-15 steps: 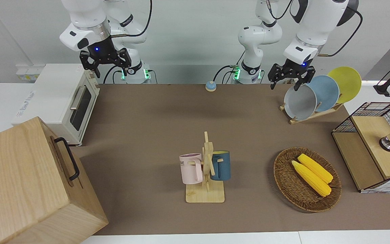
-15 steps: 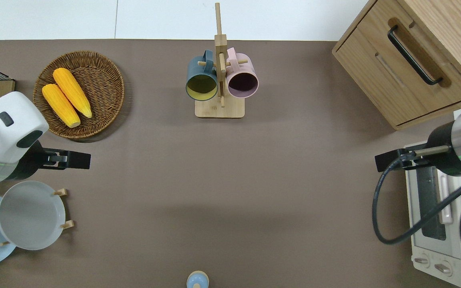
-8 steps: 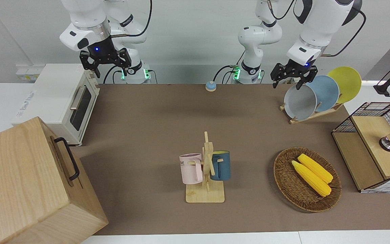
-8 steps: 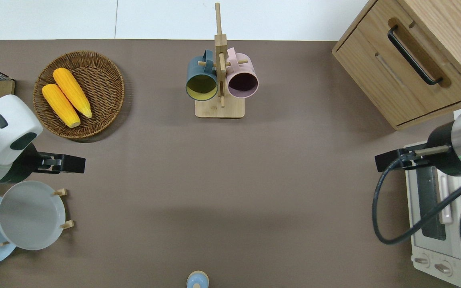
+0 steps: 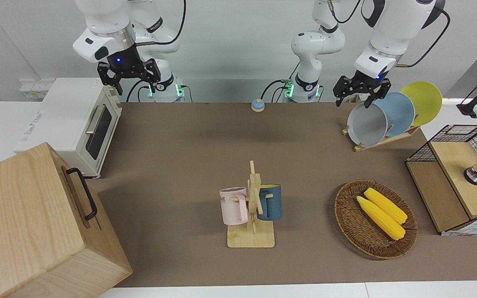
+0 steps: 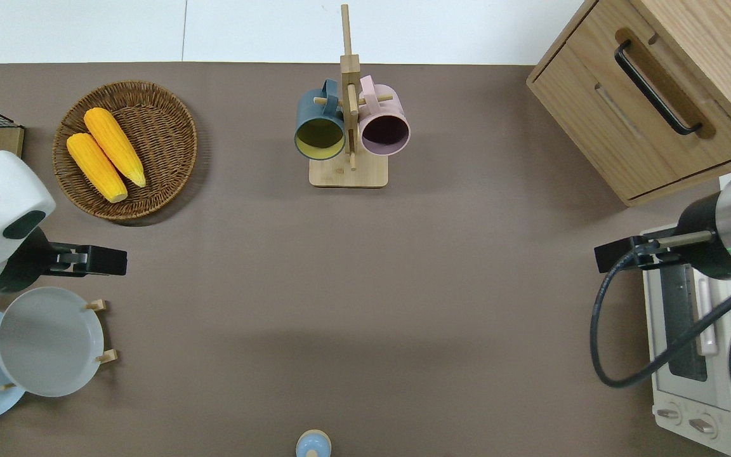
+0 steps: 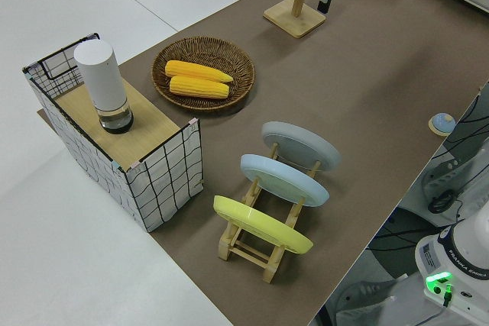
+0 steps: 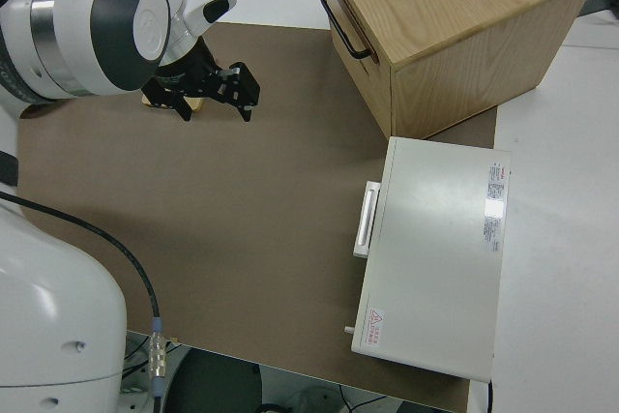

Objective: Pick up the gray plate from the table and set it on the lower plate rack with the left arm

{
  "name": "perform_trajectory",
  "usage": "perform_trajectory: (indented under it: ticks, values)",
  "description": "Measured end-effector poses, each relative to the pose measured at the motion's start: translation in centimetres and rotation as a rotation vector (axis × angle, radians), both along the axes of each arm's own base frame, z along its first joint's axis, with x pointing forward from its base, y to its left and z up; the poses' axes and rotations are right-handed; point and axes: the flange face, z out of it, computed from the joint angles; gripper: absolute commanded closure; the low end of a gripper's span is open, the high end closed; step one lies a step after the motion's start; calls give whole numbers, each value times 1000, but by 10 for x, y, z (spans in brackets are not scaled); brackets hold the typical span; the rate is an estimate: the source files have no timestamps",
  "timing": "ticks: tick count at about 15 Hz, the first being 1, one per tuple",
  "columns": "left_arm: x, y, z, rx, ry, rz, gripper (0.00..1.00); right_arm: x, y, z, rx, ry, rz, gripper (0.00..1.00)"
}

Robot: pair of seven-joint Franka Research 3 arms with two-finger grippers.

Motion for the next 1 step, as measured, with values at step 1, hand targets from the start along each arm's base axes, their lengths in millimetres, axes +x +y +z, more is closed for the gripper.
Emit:
perform_trajectory:
  ticks: [1]
  values:
    - [0, 4, 1, -1, -1, 7, 0, 0, 0, 0, 0, 0, 0, 11]
